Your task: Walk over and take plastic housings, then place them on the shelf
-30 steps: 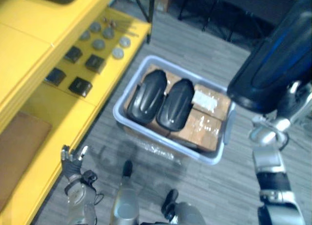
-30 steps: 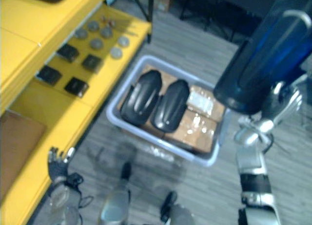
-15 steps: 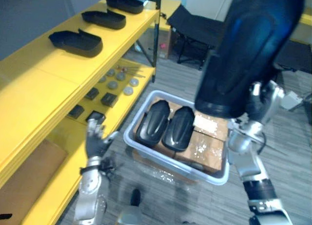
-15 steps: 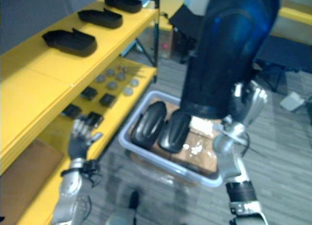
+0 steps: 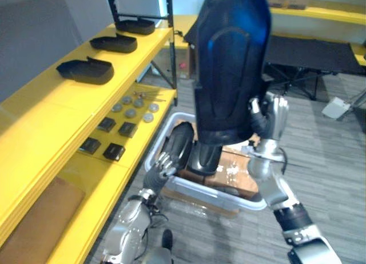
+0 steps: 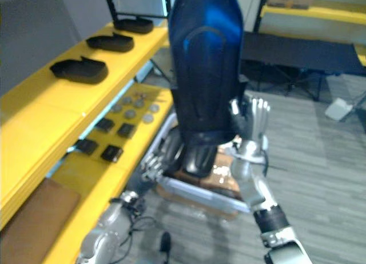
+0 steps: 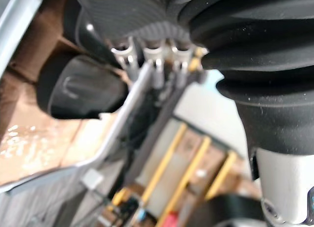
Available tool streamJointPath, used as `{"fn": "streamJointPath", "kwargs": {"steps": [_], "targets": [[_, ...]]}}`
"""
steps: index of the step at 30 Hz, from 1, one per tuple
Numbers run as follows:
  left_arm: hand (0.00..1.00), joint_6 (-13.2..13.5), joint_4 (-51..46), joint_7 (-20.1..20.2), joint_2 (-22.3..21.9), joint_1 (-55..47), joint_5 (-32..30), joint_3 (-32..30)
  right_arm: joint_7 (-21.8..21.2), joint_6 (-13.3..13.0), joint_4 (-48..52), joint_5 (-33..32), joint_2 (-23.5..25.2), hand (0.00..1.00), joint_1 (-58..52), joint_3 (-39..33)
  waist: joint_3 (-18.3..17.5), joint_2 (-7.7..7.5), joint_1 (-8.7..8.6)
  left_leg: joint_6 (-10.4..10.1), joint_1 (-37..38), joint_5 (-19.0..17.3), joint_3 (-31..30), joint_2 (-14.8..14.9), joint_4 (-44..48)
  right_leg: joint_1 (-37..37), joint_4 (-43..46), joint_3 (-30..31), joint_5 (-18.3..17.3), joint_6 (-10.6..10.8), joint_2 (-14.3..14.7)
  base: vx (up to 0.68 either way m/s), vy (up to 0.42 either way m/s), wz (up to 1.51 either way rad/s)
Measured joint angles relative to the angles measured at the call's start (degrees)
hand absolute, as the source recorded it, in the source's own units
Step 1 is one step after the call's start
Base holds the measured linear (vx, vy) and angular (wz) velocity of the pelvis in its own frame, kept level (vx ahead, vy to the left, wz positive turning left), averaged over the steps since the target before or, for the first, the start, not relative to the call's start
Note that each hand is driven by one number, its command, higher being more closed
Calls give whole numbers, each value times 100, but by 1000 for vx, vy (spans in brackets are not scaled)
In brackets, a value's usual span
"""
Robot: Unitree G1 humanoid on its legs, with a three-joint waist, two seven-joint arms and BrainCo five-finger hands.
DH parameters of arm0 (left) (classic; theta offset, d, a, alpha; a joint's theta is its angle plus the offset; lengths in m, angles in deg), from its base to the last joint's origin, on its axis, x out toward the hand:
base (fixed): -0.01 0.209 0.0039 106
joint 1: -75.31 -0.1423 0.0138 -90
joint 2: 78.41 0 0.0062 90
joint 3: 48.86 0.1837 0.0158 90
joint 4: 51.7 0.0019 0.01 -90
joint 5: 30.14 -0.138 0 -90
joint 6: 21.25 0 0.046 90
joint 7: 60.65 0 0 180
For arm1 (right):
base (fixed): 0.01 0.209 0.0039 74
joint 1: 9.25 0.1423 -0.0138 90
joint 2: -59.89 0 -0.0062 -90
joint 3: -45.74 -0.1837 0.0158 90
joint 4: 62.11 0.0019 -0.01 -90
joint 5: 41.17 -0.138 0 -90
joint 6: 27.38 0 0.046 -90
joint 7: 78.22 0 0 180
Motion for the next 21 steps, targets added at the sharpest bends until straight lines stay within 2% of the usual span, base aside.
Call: {"fn": "streamJointPath", "kwargs": {"steps": [8,13,21], "targets": [[0,89,182,-52,94,148,-338,284,-226,-191,-467,222,149,100,-115,597,-4,7,-11,6,-15,13,1,23,-7,-75,50,14,-65,-73,-2,-55,6,-1],[0,382,222,-215,96,145,-987,332,-227,-272,-708,225,280,100,-217,760,-6,7,-12,23,-41,33,1,23,-7,-81,16,13,-65,-73,3,-24,0,0],[0,555,222,-588,89,150,-1600,312,-230,-463,-937,225,371,100,-418,849,-103,-23,-9,39,-115,103,-2,11,-5,-101,-57,7,23,-87,17,11,-8,2]]}}
